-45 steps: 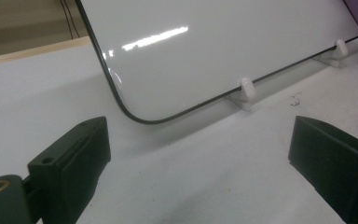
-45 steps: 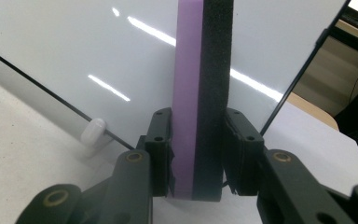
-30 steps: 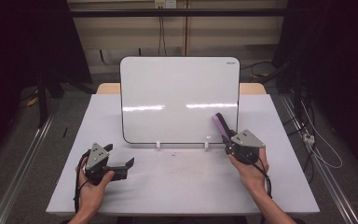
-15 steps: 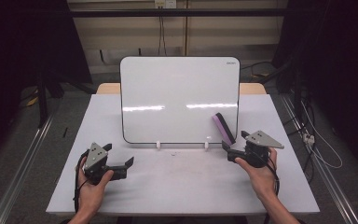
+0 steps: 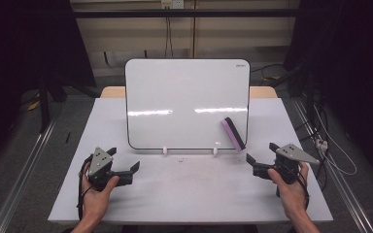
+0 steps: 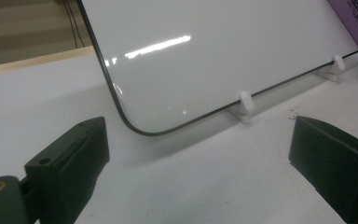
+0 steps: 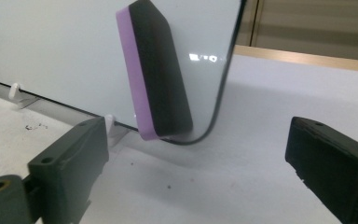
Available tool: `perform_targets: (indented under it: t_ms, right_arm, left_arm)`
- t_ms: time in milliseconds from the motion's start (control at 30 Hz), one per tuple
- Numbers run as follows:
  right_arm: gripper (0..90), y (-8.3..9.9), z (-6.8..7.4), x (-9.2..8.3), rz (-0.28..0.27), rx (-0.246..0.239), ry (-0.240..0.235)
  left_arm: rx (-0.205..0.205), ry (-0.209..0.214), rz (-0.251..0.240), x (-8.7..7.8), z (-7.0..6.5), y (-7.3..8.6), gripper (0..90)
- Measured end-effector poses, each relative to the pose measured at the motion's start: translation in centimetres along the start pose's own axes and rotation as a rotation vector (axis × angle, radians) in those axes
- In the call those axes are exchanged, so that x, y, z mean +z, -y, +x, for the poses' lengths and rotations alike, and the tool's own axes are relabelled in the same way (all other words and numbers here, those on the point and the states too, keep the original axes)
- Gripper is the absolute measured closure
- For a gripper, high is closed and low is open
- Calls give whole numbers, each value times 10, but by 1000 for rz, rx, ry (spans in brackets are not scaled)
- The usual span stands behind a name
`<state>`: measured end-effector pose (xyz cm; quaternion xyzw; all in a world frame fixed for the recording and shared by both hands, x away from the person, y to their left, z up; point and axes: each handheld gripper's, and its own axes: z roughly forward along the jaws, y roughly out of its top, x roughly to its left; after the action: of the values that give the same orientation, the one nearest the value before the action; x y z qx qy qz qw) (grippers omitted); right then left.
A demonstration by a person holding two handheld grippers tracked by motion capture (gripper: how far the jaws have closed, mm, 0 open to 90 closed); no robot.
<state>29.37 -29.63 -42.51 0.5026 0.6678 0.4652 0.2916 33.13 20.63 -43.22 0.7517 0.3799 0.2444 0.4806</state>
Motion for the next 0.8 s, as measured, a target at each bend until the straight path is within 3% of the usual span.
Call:
perform_targets:
  t_ms: [100,167,233,333,567,633,700,800]
  right_arm:
    - [52,5,-5,-6,1,7,13]
    - [52,8,-8,-10,-6,27,20]
    - [55,11,-10,-12,-8,29,32]
    - [58,18,-12,-15,-20,51,35]
    - [64,34,-16,-27,-13,67,61]
    - [61,35,-17,-31,-33,69,76]
    - [57,37,-17,-32,-44,49,83]
    - [56,38,-19,-32,-40,56,89]
  left_arm:
    - [-42,11,-1,-1,1,1,48]
    - [-35,11,5,-1,1,1,48]
    - [-59,19,-3,-2,1,1,48]
    - [-30,14,2,-4,0,1,48]
    - [-49,-1,-1,-6,2,3,48]
    - [-26,-13,6,-7,2,4,48]
    - [-40,0,2,-7,1,4,47]
    - [-49,-2,-3,-7,2,4,47]
